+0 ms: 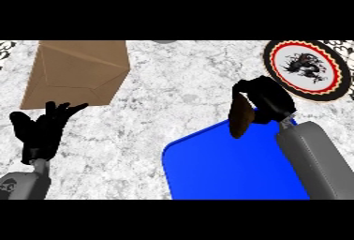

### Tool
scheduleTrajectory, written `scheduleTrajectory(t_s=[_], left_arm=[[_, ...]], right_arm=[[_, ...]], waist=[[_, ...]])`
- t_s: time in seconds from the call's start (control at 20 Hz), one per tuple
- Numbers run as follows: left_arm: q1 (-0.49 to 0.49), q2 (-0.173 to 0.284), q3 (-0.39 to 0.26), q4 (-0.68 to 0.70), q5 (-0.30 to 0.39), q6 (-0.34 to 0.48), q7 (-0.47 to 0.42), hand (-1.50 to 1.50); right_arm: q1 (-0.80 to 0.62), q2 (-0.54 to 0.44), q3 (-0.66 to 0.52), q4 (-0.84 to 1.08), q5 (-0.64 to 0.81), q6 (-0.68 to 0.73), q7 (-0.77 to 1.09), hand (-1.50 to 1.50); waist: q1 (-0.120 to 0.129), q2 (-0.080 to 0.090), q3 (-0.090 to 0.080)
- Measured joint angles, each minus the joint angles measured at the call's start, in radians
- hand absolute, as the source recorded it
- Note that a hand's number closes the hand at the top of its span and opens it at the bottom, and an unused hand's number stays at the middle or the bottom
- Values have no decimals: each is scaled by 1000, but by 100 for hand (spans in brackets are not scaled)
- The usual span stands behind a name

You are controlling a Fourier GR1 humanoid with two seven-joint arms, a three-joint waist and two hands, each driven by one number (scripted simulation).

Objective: Pick the croissant from the tray and place it in the plate

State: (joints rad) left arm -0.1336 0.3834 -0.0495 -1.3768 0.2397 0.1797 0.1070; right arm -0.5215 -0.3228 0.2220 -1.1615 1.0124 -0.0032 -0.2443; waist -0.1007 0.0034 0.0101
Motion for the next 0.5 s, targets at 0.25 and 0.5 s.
scheduleTrajectory(t_s=[0.25,0.5], left_arm=[[3,-7,-26,-10,-7,-18,0,0],[-14,-15,-43,-8,-14,-39,-3,0]], right_arm=[[-93,64,-210,10,13,-177,330,150],[-182,81,-350,68,45,-303,554,150]], waist=[[56,-2,-7],[94,1,-9]])
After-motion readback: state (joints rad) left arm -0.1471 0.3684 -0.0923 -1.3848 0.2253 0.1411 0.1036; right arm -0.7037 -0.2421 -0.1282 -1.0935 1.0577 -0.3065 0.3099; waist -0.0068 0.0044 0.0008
